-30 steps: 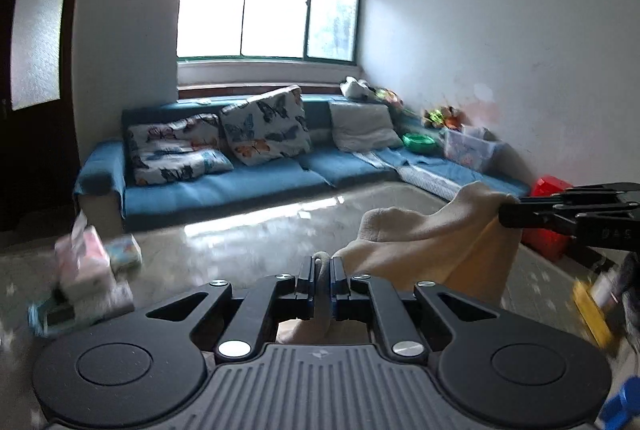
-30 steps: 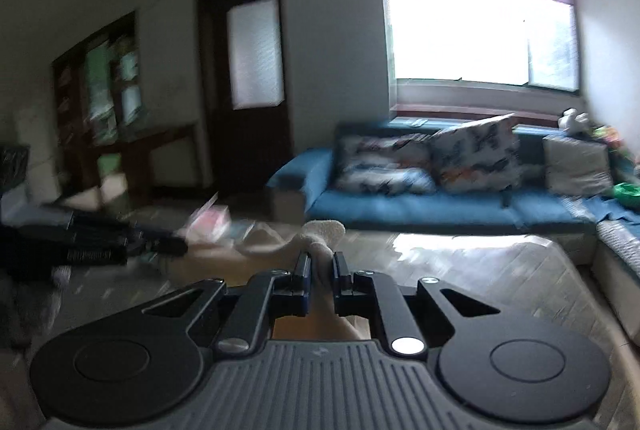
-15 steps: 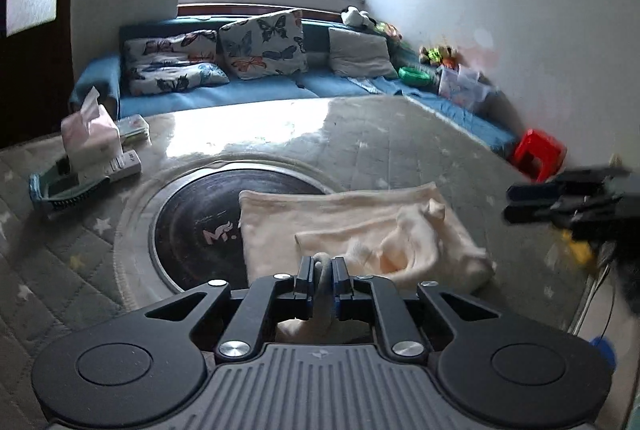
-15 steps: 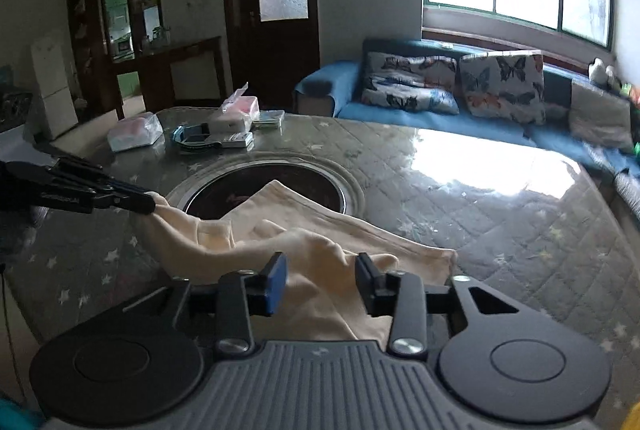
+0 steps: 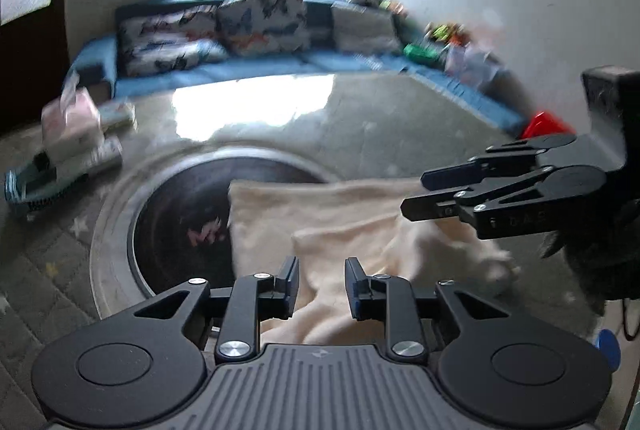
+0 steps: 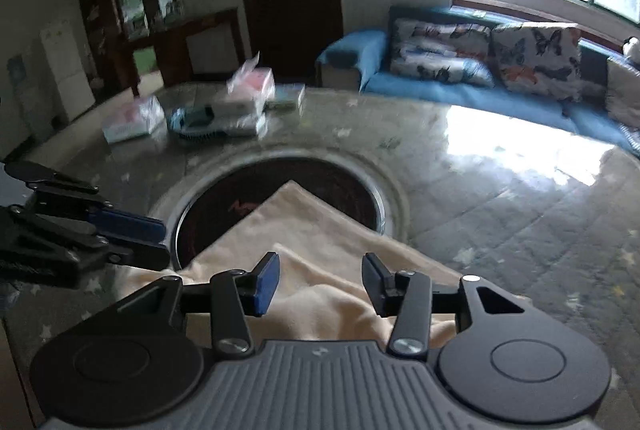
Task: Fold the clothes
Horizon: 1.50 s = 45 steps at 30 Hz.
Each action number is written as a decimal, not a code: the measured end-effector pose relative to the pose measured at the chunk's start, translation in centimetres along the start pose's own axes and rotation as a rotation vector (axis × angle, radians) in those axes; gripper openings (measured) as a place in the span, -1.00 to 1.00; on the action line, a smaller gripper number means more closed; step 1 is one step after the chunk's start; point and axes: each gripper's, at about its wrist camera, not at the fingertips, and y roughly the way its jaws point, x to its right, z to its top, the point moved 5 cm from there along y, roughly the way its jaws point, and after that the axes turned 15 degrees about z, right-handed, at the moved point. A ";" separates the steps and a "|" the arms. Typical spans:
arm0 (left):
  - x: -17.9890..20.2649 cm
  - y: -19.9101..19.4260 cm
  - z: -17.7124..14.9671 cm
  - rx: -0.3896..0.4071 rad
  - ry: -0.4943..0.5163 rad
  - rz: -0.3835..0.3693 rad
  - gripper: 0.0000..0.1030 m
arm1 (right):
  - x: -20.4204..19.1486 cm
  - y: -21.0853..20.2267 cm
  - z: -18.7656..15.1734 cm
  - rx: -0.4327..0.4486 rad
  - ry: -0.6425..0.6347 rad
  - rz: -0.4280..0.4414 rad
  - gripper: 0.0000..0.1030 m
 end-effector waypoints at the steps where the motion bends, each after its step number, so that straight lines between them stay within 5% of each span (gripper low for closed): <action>1: -0.2 0.7 -0.2 -0.024 -0.017 0.002 -0.47 | 0.3 0.8 -0.3 -0.021 0.010 0.005 -0.10; 7: -0.2 2.5 -1.4 -0.089 -0.014 -0.037 -0.54 | 0.4 2.1 -2.4 -0.098 0.018 0.022 -0.26; 11: 0.8 1.5 -2.3 -0.059 0.035 -0.067 -0.99 | -0.5 0.9 -3.4 -0.102 0.000 0.028 -0.61; 18: 2.1 -3.1 -4.2 0.004 0.083 -0.169 -1.00 | -3.1 -3.6 -4.2 -0.040 -0.050 0.021 -0.69; 23: 3.3 -6.5 -6.0 0.036 0.144 -0.234 -1.00 | -5.7 -6.2 -6.9 -0.094 -0.083 0.048 -0.68; 29: 2.6 -7.8 -7.0 0.036 0.142 -0.273 -0.96 | -7.7 -6.9 -11.0 -0.241 -0.106 0.074 -0.50; 31: 2.0 -8.0 -6.0 0.067 0.113 -0.240 -0.95 | -8.0 -7.6 -10.7 -0.217 -0.113 0.067 -0.46; 34: 1.8 -7.6 -4.6 0.105 0.091 -0.201 -0.93 | -7.5 -8.2 -8.9 -0.140 -0.112 0.033 -0.09; 39: 4.0 -4.5 -4.3 0.068 0.137 -0.179 -0.84 | -5.6 -7.4 -5.4 -0.034 -0.098 -0.025 -0.05; 45: 4.8 -1.9 -5.2 0.022 0.140 -0.148 -0.82 | -2.0 -3.9 -3.4 -0.042 -0.063 -0.090 -0.05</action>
